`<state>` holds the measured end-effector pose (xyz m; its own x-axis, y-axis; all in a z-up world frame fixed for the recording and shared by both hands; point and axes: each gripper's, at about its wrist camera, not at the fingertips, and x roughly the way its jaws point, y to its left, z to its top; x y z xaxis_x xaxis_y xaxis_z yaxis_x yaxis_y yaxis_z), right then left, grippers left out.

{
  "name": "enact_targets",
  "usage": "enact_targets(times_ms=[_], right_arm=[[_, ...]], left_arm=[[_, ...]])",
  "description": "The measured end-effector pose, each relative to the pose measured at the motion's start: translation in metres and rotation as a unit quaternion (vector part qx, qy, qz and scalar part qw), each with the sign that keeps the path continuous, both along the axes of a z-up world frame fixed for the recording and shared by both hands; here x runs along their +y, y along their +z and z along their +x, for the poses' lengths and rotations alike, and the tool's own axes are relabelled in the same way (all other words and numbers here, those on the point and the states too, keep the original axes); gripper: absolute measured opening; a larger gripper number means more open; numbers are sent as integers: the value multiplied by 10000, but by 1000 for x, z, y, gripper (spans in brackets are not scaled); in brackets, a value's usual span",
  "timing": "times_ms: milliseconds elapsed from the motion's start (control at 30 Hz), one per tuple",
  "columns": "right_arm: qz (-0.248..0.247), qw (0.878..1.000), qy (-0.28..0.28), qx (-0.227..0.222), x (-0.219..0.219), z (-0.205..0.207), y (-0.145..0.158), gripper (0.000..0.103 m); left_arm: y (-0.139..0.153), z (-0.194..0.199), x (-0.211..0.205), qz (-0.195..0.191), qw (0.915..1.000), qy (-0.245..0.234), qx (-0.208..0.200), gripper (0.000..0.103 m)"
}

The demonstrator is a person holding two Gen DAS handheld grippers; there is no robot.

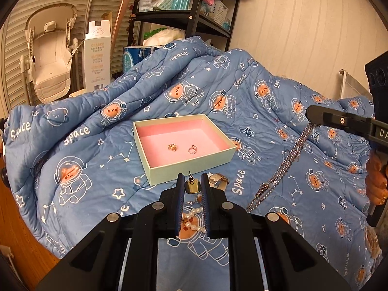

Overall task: Organize jewelry
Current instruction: 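Lift and carry the gold charm and silver chain over the pink box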

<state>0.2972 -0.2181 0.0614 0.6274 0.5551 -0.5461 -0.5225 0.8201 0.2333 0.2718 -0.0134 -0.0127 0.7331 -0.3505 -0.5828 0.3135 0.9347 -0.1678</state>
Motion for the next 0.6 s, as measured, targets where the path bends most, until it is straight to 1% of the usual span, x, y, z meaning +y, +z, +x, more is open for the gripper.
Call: enact_targets(times_ms=[233,400,500,600], right_arm=[[-89,9989,153,-426,11,20,46,10],[-208,9977,80,-645,21,47,69,10],[-345,9971,-53,-675,27,72,73,10],[-526,9960,-196,-699,31,93,68,10]], left_arm=[[26,20,0,-16,9998,-129,-148,13],[40,46,-2,62,9996,-176,-189,13],[43,65,-2,89,9996,-216,-129,13],[42,85,-1,17,9997,-225,25,13]])
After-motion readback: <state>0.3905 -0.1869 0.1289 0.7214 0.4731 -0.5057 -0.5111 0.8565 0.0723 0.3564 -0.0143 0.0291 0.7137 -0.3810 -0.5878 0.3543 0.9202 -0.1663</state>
